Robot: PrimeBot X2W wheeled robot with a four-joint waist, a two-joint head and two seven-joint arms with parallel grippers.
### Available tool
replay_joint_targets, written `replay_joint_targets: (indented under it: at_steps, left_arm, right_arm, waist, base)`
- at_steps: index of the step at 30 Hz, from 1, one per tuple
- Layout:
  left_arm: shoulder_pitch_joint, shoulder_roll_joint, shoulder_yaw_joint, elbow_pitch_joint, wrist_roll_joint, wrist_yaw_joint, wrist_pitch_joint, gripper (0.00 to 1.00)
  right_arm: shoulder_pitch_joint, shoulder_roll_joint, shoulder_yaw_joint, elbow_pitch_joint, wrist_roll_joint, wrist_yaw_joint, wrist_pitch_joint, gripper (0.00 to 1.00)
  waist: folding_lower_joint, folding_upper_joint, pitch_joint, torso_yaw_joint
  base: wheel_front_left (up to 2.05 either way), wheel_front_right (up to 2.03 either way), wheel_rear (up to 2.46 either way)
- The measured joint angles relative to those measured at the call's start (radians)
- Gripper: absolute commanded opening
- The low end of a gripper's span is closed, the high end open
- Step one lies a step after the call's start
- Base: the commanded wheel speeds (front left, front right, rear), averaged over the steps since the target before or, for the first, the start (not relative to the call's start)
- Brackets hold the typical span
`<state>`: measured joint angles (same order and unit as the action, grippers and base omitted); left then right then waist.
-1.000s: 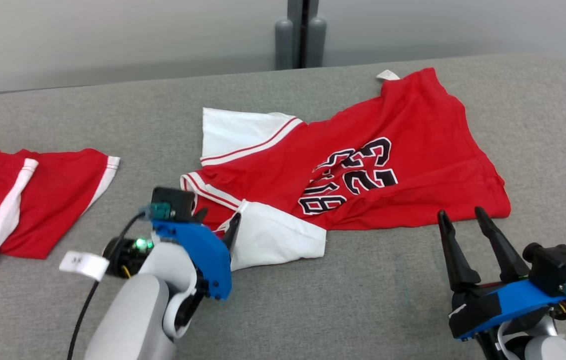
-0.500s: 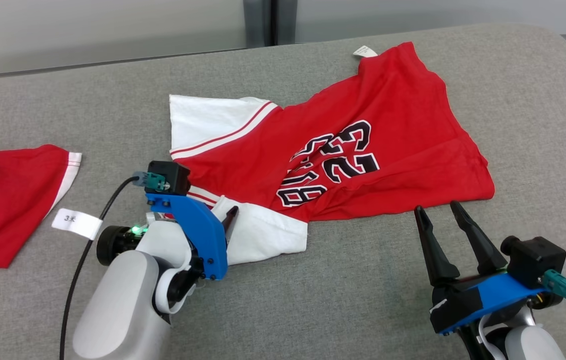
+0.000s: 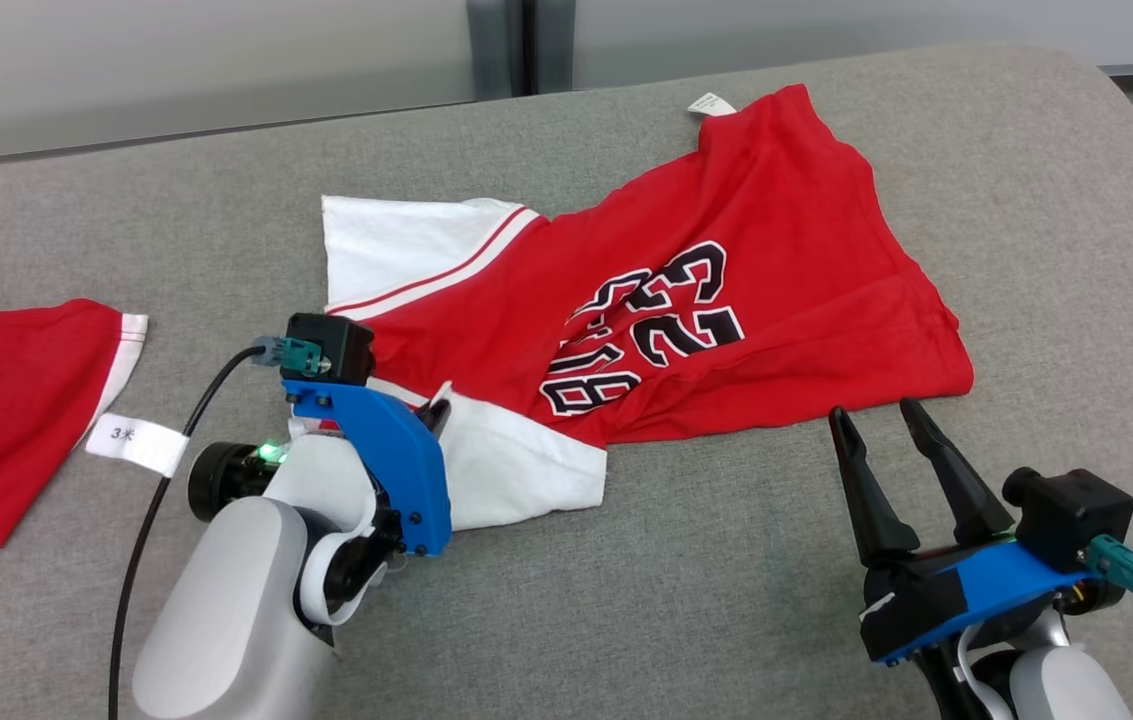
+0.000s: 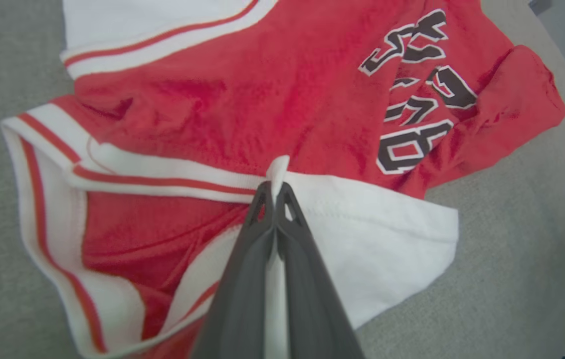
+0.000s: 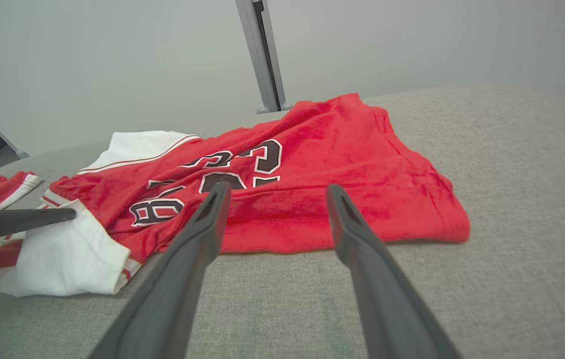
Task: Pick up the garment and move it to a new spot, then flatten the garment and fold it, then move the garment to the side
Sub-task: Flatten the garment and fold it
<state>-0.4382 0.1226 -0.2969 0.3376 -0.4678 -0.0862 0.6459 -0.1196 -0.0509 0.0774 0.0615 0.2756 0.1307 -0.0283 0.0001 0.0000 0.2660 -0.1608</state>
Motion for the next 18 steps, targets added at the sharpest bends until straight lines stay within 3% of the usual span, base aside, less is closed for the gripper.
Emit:
replay_joint_targets:
  at_steps: [6,14,15,16,18]
  left_arm:
    - [0.071,0.005,-0.008,-0.135,-0.050,-0.023,-0.068,0.00]
    - [0.383,0.131,-0.070,-0.410,-0.056,-0.023,-0.020,0.00]
    - [0.409,0.143,-0.071,-0.432,-0.045,-0.013,-0.013,0.38]
    - [0.430,0.156,-0.072,-0.455,-0.033,0.000,-0.002,1.00]
    - [0.469,0.174,-0.075,-0.487,-0.017,0.024,0.026,1.00]
  right_arm:
    - [0.001,0.000,-0.010,-0.005,0.000,0.000,0.000,1.00]
    - [0.023,0.000,-0.034,-0.021,-0.002,0.000,0.011,1.00]
    - [0.024,0.000,-0.033,-0.024,-0.002,0.000,0.014,1.00]
    - [0.024,0.000,-0.034,-0.026,-0.002,0.000,0.015,1.00]
    - [0.026,0.000,-0.031,-0.030,-0.002,0.000,0.021,1.00]
  waist:
    - [0.0000,0.0000,-0.015,0.016]
    - [0.0000,0.0000,-0.027,0.060]
    - [0.0000,0.0000,-0.028,0.067]
    - [-0.0001,0.0000,-0.030,0.074]
    - [-0.0001,0.0000,-0.033,0.087]
  base:
    - [0.00,0.00,0.00]
    - [0.00,0.00,0.00]
    - [0.00,0.00,0.00]
    - [0.00,0.00,0.00]
    - [0.00,0.00,0.00]
